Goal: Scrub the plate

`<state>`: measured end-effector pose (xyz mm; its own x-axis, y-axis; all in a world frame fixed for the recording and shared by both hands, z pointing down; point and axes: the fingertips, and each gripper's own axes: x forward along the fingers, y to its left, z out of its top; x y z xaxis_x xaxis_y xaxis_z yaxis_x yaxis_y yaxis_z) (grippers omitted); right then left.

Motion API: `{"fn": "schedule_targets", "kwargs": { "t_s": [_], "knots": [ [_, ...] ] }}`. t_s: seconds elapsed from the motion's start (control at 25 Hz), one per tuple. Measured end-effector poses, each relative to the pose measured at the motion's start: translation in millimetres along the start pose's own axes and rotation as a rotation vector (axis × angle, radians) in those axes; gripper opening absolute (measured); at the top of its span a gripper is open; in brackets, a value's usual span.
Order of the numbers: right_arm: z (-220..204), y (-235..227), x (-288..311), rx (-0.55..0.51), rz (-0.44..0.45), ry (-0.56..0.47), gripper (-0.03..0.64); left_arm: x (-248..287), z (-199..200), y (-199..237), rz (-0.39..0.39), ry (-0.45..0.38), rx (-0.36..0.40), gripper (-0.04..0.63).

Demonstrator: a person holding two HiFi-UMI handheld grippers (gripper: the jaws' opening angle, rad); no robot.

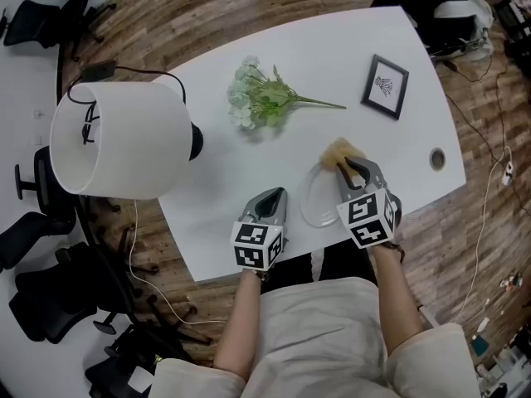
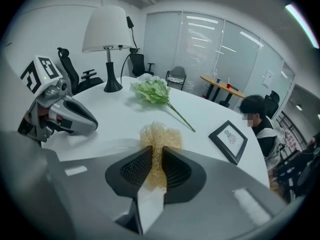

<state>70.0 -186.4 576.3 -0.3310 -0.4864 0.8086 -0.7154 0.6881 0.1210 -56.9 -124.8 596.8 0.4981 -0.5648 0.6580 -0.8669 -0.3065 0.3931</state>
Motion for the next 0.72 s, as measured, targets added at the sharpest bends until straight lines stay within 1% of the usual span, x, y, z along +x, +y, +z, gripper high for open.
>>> {"fn": "schedule_targets", "kwargs": {
  "t_s": [0.08,0.16,0.44,0.6,0.72],
  "knots": [
    [-3.8,15.5,-2.8,-0.03,0.019,0.001,0.089,-0.9,0.4,0.6,0.002,-0.003,-0.002,0.001],
    [-10.1,35.6,-4.1,-0.05,0.061,0.008,0.089,-0.8,0.7,1.0,0.002,-0.005,-0.004,0.001],
    [-28.5,104.5,-24.8,-0.041,0.244,0.022,0.089,-0.7,0.4,1.7,-0.003,-0.005,-0.009,0.002],
    [-35.1,126.7,-39.9,-0.065,0.312,0.022,0.089,-0.6,0.8,0.0,-0.006,-0.005,0.003,0.002],
    [-36.0,136.0,-48.7,-0.088,0.341,0.016,0.091,-0.3,0.2,-0.2,-0.01,-0.004,0.002,0.001]
  ]
}}
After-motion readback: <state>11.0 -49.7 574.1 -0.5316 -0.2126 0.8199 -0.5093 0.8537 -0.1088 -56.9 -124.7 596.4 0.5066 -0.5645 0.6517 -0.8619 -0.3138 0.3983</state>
